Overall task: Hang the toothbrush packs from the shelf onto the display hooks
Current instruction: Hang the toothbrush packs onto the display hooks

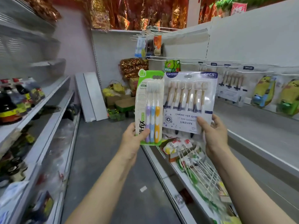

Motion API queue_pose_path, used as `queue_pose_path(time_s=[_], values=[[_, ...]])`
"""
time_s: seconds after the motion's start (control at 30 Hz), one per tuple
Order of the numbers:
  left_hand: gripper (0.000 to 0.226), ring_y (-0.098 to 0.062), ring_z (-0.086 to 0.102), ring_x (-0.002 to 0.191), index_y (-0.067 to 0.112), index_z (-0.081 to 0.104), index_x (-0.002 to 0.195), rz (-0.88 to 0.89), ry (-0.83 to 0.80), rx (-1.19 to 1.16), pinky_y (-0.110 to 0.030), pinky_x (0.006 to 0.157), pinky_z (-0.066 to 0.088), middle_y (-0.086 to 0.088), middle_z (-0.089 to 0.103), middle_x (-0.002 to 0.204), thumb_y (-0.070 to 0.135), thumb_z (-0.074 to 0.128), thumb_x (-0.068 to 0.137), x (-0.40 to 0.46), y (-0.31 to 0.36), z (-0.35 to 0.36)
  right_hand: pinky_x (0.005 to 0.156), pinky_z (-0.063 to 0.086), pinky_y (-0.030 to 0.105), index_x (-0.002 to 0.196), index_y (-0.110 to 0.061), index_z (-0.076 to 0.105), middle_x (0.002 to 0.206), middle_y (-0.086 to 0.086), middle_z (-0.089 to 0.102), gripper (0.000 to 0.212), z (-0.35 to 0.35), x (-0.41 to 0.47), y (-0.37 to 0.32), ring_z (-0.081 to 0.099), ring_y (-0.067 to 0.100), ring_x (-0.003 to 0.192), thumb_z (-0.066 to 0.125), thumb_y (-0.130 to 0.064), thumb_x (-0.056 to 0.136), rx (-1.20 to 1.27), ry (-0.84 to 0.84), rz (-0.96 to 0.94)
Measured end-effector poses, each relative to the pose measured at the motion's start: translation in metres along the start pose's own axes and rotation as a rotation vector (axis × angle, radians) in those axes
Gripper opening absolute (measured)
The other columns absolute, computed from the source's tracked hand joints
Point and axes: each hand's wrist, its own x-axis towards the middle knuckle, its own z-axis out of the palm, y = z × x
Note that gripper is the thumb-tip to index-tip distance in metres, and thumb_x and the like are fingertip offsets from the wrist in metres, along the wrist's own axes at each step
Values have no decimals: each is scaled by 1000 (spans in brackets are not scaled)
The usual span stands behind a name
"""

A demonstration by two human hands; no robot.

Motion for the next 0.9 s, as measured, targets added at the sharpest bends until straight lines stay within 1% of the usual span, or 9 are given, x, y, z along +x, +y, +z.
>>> queue_pose_path(time_s=[0.07,0.13,0.27,0.4,0.43,0.57,0.67,0.77,0.9], values=[[30,-29,68,109,13,62,117,-19,0,-3,-44,97,53,-8,74,111,8,69,89,44,-8,-11,92,57,49,108,-26,66,112,5,75,24,25,32,19,73,24,102,73,-14,89,-32,8,0],[30,-29,68,108,15,62,117,-31,-9,-16,-44,96,53,-8,74,111,7,69,89,86,-18,-20,88,59,43,105,-28,66,110,3,75,22,46,60,37,73,22,100,74,-15,89,-49,12,-7],[32,-24,70,104,16,60,122,-44,-93,-63,-36,82,57,-7,73,113,7,66,91,173,-39,-33,82,60,39,104,-26,66,104,-1,75,20,85,112,71,74,14,91,73,-14,89,-72,63,-44],[39,-24,69,108,17,57,129,-66,-204,-90,-44,94,53,-6,73,116,6,64,92,262,-56,-41,59,55,16,113,-13,63,98,1,72,23,124,164,93,72,0,70,69,-6,91,-79,164,-84],[39,-25,68,109,18,58,128,-75,-226,-101,-46,96,52,-6,73,115,5,64,92,286,-59,-42,56,54,14,112,-13,63,97,0,72,23,134,178,97,71,-1,68,68,-5,92,-79,193,-92],[29,-26,70,103,28,63,111,-88,-345,-91,-48,92,53,-3,75,107,7,64,92,385,-55,-48,58,54,14,103,-21,64,100,0,73,18,181,236,112,71,1,72,71,-9,91,-111,304,-137],[29,-24,69,105,27,63,113,-81,-415,-89,-48,95,51,0,76,106,8,65,91,450,-54,-51,54,52,14,105,-20,65,96,-2,74,18,211,274,123,71,2,71,71,-12,91,-123,364,-147],[28,-20,70,100,24,63,113,-88,-473,-103,-40,89,53,-1,76,105,6,64,92,503,-59,-43,56,54,17,106,-19,66,96,0,76,18,226,304,134,73,7,75,71,-11,91,-114,425,-160],[28,-25,69,106,22,62,116,-136,-587,-91,-48,99,49,-2,75,107,7,64,92,539,-73,-22,52,54,19,107,-15,65,93,3,76,19,219,326,144,73,8,71,71,-8,90,-114,537,-169]])
